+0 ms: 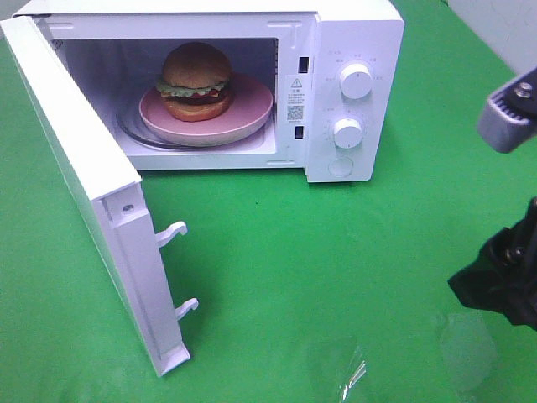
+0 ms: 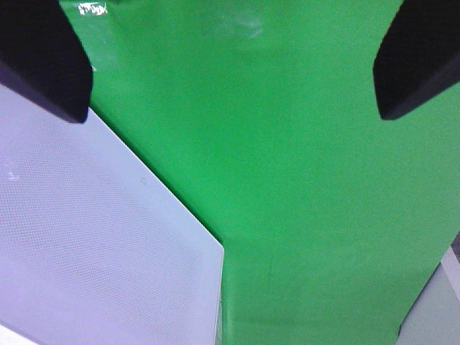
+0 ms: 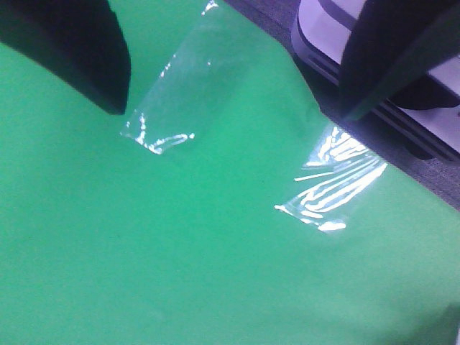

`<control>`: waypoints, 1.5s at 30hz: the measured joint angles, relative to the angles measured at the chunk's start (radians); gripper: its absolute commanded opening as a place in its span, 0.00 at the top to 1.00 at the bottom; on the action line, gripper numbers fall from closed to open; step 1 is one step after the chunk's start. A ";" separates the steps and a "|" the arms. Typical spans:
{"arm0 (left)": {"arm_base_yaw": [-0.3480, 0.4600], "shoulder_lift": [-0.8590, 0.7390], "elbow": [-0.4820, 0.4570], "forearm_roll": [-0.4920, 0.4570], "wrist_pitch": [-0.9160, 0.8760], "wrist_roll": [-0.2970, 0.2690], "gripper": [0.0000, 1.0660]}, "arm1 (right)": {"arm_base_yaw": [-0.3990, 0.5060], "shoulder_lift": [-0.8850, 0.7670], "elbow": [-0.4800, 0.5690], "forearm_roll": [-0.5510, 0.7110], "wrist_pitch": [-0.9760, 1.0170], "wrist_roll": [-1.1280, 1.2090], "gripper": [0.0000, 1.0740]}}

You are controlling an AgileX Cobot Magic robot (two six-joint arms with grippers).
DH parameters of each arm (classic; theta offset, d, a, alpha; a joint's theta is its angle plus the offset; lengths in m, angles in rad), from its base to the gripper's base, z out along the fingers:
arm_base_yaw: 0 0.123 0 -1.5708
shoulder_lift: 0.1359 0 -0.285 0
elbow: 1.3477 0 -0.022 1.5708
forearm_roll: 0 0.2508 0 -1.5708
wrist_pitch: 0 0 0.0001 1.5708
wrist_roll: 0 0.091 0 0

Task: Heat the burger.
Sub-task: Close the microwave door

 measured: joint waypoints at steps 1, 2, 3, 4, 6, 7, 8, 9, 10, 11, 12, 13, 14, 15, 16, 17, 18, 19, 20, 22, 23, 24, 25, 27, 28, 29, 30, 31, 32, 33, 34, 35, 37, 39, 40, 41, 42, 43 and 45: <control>0.000 0.000 0.000 0.000 0.000 0.000 0.08 | 0.000 0.000 0.000 0.000 0.000 0.000 0.29; 0.000 0.000 0.000 0.000 0.000 0.000 0.08 | -0.048 -0.039 0.032 0.000 0.003 0.000 0.29; 0.000 0.000 0.000 0.000 0.000 0.000 0.08 | -0.048 -0.039 0.032 0.000 0.003 0.000 0.29; 0.000 0.000 0.000 0.000 0.000 0.000 0.08 | -0.094 -0.085 0.065 0.000 0.004 0.000 0.29; 0.000 0.000 0.000 0.000 0.000 0.000 0.08 | -0.132 -0.134 0.087 0.000 0.005 0.000 0.29; 0.000 0.000 0.000 0.000 0.000 0.000 0.08 | -0.132 -0.134 0.087 0.000 0.005 0.000 0.29; 0.000 0.000 0.000 0.000 0.000 0.000 0.08 | -0.166 -0.189 0.110 0.000 0.014 0.000 0.29; 0.000 0.000 0.000 0.000 0.000 0.000 0.08 | -0.166 -0.189 0.110 0.000 0.014 0.000 0.29; 0.000 0.000 0.000 0.000 0.000 0.000 0.08 | -0.202 -0.255 0.127 0.000 0.025 0.000 0.29; 0.000 0.000 0.000 0.000 0.000 0.000 0.08 | -0.202 -0.255 0.127 0.000 0.025 0.000 0.29; 0.000 0.000 0.000 0.000 0.000 0.000 0.08 | -0.233 -0.308 0.138 0.003 0.039 0.000 0.29; 0.000 0.000 0.000 0.000 0.000 0.000 0.08 | -0.233 -0.308 0.138 0.003 0.039 0.000 0.29; 0.000 0.000 0.000 0.000 0.000 0.000 0.08 | -0.276 -0.380 0.144 0.012 0.055 0.000 0.29; 0.000 0.000 0.000 0.000 0.000 0.000 0.08 | -0.276 -0.380 0.144 0.012 0.055 0.000 0.29; 0.000 0.000 0.000 0.000 0.000 0.000 0.08 | -0.310 -0.438 0.145 0.018 0.067 0.000 0.29; 0.000 0.000 0.000 0.000 0.000 0.000 0.08 | -0.310 -0.438 0.145 0.018 0.067 0.000 0.29; 0.000 0.000 0.000 0.000 0.000 0.000 0.08 | -0.344 -0.494 0.146 0.018 0.084 0.000 0.29; 0.000 0.000 0.000 0.000 0.000 0.000 0.08 | -0.344 -0.494 0.146 0.018 0.084 0.000 0.29; 0.000 0.000 0.000 0.000 0.000 0.000 0.08 | -0.380 -0.553 0.148 0.018 0.101 0.000 0.29; 0.000 0.000 0.000 0.000 0.000 0.000 0.08 | -0.411 -0.605 0.156 0.019 0.114 0.000 0.29; 0.000 0.000 0.000 0.000 0.000 0.000 0.08 | -0.411 -0.605 0.156 0.019 0.114 0.000 0.29; 0.000 0.000 0.000 0.000 0.000 0.000 0.08 | -0.436 -0.654 0.165 0.019 0.127 0.000 0.29; 0.000 0.000 0.000 0.000 0.000 0.000 0.08 | -0.436 -0.654 0.165 0.019 0.127 0.000 0.29; 0.000 0.000 0.000 0.000 0.000 0.000 0.08 | -0.460 -0.707 0.169 0.019 0.136 0.000 0.29; 0.000 0.000 0.000 0.000 0.000 0.000 0.08 | -0.480 -0.752 0.172 0.019 0.137 0.000 0.29; 0.000 0.000 0.000 0.000 0.000 0.000 0.08 | -0.480 -0.752 0.172 0.019 0.137 0.000 0.29; 0.000 0.000 0.000 0.000 0.000 0.000 0.08 | -0.491 -0.777 0.173 0.019 0.138 0.000 0.29; 0.000 0.000 0.000 0.000 0.000 0.000 0.08 | -0.508 -0.818 0.173 0.019 0.138 0.000 0.29; 0.000 0.000 0.000 0.000 0.000 0.000 0.08 | -0.508 -0.818 0.173 0.019 0.138 0.000 0.29; 0.000 0.000 0.000 0.000 0.000 0.000 0.08 | -0.529 -0.860 0.173 0.019 0.138 0.000 0.29; 0.000 0.000 0.000 0.000 0.000 0.000 0.08 | -0.529 -0.860 0.173 0.019 0.138 0.000 0.29; 0.000 0.000 0.000 0.000 0.000 0.000 0.08 | -0.546 -0.895 0.173 0.019 0.139 0.000 0.29; 0.000 0.000 0.000 0.000 0.000 0.000 0.08 | -0.560 -0.934 0.174 0.020 0.143 0.000 0.29; 0.000 0.000 0.000 0.000 0.000 0.000 0.08 | -0.571 -0.956 0.174 0.020 0.148 0.000 0.29; 0.000 0.000 0.000 0.000 0.000 0.000 0.08 | -0.571 -0.956 0.174 0.020 0.148 0.000 0.29; 0.000 0.000 0.000 0.000 0.000 0.000 0.08 | -0.576 -0.961 0.174 0.020 0.149 0.000 0.29; 0.000 0.000 0.000 0.000 0.000 0.000 0.08 | -0.581 -0.961 0.174 0.020 0.152 0.000 0.29; 0.000 0.000 0.000 0.000 0.000 0.000 0.08 | -0.581 -0.961 0.174 0.020 0.152 0.000 0.29; 0.000 0.000 0.000 0.000 0.000 0.000 0.08 | -0.582 -0.961 0.174 0.021 0.153 0.000 0.29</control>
